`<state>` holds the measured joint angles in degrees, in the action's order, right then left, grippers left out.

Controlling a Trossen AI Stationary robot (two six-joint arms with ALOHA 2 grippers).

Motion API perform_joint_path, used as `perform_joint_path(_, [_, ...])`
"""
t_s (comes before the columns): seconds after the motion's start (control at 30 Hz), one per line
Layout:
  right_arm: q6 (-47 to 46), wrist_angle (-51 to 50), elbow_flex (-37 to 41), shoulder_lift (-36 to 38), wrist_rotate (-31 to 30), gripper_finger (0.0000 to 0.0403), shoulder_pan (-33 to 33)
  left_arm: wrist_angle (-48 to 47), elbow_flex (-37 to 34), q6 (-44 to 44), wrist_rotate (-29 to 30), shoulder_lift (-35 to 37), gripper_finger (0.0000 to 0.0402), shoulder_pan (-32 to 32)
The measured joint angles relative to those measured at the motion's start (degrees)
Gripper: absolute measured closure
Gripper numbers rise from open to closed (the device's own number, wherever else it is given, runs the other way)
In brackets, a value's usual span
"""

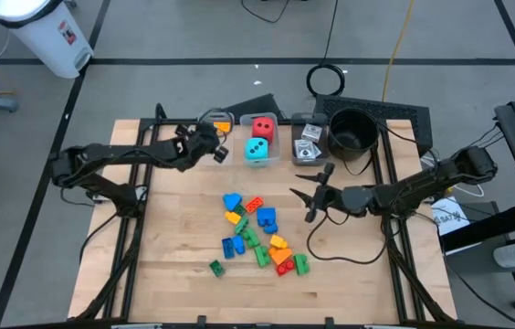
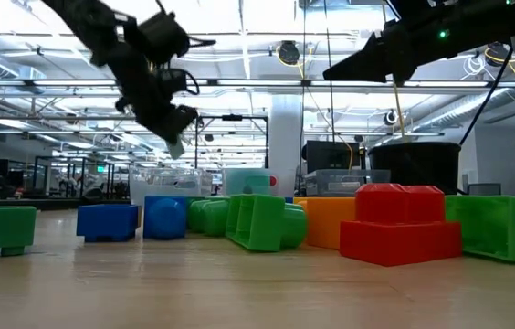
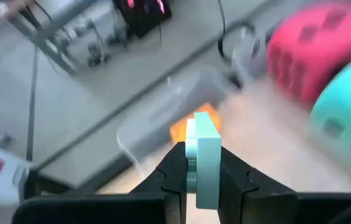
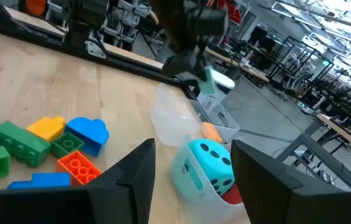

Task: Pick & Place Toys
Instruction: Put the light blue game piece into the left transparent bin, then put the green game piece into the left transparent bin

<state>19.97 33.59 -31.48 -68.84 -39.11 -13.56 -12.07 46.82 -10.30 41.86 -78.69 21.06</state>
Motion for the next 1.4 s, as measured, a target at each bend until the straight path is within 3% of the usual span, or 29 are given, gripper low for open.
perform_joint_path(0.27, [-0.66, -0.05, 0.0, 0.0, 0.04, 0.0223, 0.0, 9.36, -4.82, 1.14, -6.71, -5.6, 0.0356, 11.68])
perform_joint_path(0.4, [-0.79, -0.19, 0.0, 0.0, 0.1, 0.0222, 0.11, 12.34, -4.84, 1.48, -11.18, -8.49, 0.0356, 14.67])
perform_joint_path(0.53, [-0.85, -0.16, 0.0, 0.0, 0.11, 0.0222, 0.11, 14.93, -4.82, 1.95, -11.82, -10.49, 0.0352, 15.97])
perform_joint_path(1.03, [-0.87, -0.01, 0.0, 0.0, 0.15, 0.0222, 0.09, 16.34, -4.78, 3.32, -10.33, -11.9, 0.0151, 18.77])
perform_joint_path(1.27, [-1.29, -0.03, 0.0, 0.0, 0.15, 0.0222, -0.02, 7.38, -2.87, 4.95, -12.86, -3.97, 0.0098, 16.19])
perform_joint_path(1.4, [-1.75, -0.05, 0.0, 0.0, 0.17, 0.0222, -0.04, 4.14, -2.67, 2.86, -20.07, 3.51, 0.0088, 14.03])
